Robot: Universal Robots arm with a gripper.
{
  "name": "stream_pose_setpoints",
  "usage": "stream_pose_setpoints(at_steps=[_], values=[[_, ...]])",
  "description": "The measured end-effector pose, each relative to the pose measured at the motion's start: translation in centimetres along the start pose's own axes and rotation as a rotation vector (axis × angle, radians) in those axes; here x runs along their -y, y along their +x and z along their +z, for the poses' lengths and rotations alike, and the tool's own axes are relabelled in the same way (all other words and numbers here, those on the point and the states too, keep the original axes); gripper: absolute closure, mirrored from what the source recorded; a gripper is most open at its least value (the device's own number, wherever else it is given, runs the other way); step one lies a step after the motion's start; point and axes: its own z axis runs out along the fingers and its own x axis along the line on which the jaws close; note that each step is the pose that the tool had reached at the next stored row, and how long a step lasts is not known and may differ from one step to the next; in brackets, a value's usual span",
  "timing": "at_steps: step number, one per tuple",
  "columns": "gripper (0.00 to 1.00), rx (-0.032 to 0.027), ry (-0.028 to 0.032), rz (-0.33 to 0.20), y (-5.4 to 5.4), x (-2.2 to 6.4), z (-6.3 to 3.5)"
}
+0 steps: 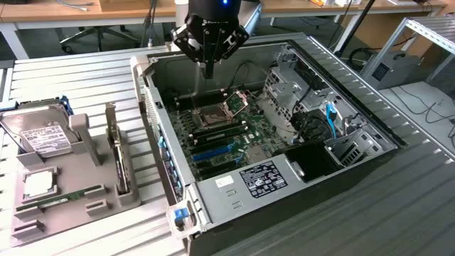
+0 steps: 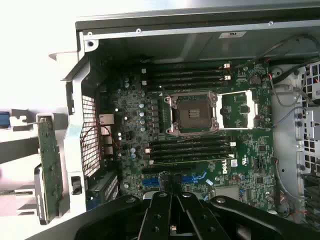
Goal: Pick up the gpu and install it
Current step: 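Reach for the gpu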
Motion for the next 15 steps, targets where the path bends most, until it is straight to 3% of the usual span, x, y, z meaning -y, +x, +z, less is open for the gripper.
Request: stream_pose_setpoints(at_steps=[15], values=[[0.89,0.0001,-0.0001,0.000,0.25,0.02,0.00]])
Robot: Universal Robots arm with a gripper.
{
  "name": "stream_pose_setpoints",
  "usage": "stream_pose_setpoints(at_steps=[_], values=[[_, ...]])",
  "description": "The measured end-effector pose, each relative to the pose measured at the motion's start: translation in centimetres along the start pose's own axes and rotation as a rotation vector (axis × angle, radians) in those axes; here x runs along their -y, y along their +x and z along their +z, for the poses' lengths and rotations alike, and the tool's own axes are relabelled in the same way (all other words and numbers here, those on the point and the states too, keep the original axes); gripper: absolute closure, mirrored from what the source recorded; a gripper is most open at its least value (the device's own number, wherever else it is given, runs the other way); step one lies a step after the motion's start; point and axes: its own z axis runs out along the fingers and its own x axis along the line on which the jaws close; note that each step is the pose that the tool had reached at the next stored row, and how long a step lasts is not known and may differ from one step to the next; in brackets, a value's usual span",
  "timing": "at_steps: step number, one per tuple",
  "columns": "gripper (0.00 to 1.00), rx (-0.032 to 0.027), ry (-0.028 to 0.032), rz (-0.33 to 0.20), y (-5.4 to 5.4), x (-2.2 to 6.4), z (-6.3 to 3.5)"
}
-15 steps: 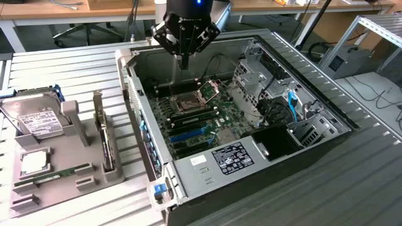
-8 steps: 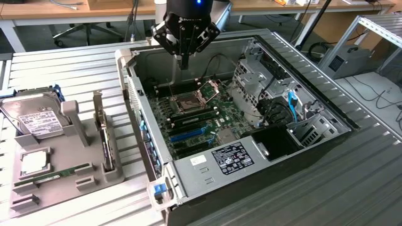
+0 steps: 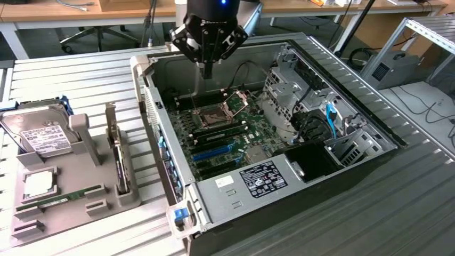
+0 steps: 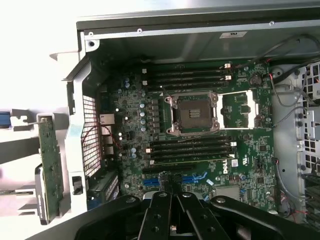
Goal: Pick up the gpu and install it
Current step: 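Reach for the gpu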
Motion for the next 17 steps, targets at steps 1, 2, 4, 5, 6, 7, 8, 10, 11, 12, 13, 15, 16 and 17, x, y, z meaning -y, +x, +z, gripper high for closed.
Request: stream_pose_setpoints(at_steps=[1,2,4,5,6,7,8,10,11,12,13,15,16,17], values=[[0.89,-0.0001,0.0002,0.000,0.2,0.01,-0.01],[0.89,-0.0001,0.0001,0.000,0.5,0.03,-0.02],[0.89,-0.0001,0.0001,0.000,0.9,0.07,-0.03],[0.89,-0.0001,0.0001,0.000,1.3,0.09,-0.04],[0.89,-0.0002,0.0002,0.000,1.7,0.12,-0.06],[0.89,-0.0002,0.0002,0.000,1.9,0.14,-0.06],[0.89,-0.0001,0.0001,0.000,2.3,0.17,-0.07],[0.89,-0.0001,0.0001,0.000,3.2,0.23,-0.09],[0.89,-0.0001,0.0001,0.000,3.5,0.26,-0.10],[0.89,-0.0001,0.0001,0.000,3.8,0.28,-0.11],[0.89,-0.0001,0.0001,0.000,4.1,0.30,-0.12],[0.89,-0.0001,0.0001,0.000,4.7,0.35,-0.14],[0.89,-0.0001,0.0001,0.000,4.9,0.36,-0.14],[0.89,-0.0001,0.0001,0.000,5.1,0.38,-0.15]])
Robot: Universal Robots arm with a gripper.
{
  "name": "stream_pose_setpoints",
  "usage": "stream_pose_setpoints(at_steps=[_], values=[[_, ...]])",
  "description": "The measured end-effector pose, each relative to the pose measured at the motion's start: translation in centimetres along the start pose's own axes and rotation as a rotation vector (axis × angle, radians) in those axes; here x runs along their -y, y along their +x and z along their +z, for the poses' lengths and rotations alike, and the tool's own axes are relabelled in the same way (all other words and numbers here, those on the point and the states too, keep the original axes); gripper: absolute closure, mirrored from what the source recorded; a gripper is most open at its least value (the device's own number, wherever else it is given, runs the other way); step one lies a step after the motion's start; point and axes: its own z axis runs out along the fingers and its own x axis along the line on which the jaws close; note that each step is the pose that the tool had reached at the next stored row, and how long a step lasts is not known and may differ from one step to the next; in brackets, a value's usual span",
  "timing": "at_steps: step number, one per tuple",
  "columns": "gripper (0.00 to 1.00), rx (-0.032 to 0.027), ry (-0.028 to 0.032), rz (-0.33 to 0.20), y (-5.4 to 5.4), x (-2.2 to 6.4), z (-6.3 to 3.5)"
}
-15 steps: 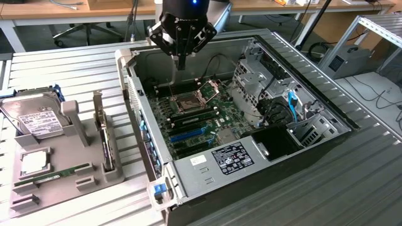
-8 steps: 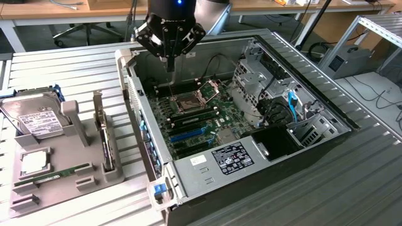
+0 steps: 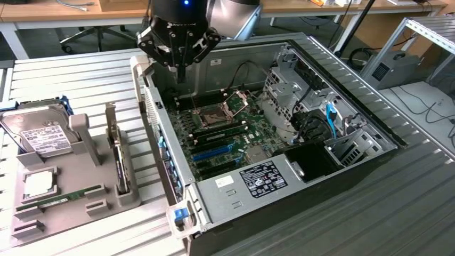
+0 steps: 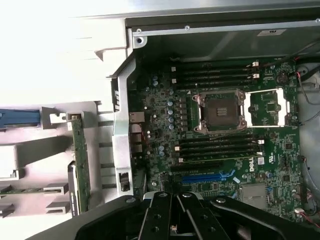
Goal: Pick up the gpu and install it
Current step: 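Reach for the gpu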
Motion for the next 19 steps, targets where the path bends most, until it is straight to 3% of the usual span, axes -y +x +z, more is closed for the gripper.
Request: stream_pose_setpoints(at_steps=[7,14,19], values=[[0.89,0.0001,-0.0001,0.000,2.1,0.16,-0.05],[0.89,0.0000,0.0001,0.000,5.8,0.44,-0.16],[0.89,0.0001,-0.0001,0.000,7.7,0.58,-0.21]])
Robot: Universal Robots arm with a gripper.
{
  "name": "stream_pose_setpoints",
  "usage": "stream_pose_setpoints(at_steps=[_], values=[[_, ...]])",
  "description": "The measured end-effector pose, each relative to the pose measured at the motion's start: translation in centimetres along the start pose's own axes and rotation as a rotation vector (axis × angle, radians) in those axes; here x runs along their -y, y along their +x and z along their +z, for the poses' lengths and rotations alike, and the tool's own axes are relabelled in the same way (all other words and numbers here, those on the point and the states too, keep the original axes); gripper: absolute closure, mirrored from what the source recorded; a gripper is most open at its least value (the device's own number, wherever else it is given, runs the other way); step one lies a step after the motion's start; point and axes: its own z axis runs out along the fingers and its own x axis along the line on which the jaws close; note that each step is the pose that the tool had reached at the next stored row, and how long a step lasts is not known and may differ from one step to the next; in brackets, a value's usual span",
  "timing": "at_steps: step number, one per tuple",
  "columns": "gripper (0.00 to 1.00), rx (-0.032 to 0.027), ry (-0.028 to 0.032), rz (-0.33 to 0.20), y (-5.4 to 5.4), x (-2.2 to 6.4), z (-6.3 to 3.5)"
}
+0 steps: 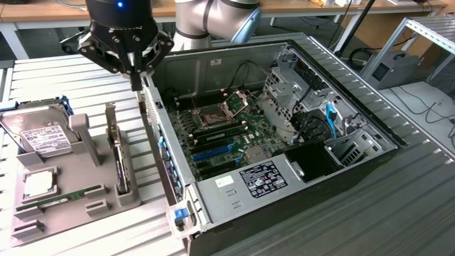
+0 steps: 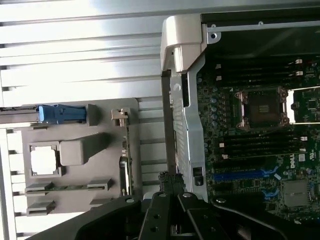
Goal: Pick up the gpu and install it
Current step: 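Reach for the gpu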
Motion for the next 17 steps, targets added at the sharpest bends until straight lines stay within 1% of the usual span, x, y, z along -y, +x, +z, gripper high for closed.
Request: stream_pose_setpoints(at_steps=[3,5,7,10,13,17], values=[[0.89,0.0000,0.0001,0.000,1.0,0.08,-0.03],[0.89,0.0000,0.0000,0.000,1.9,0.14,-0.05],[0.89,-0.0001,0.0001,0.000,2.5,0.19,-0.08],[0.89,0.0000,0.0000,0.000,4.0,0.29,-0.11],[0.89,0.0000,0.0001,0.000,4.5,0.32,-0.13],[0.89,-0.0001,0.0001,0.000,4.6,0.33,-0.13]])
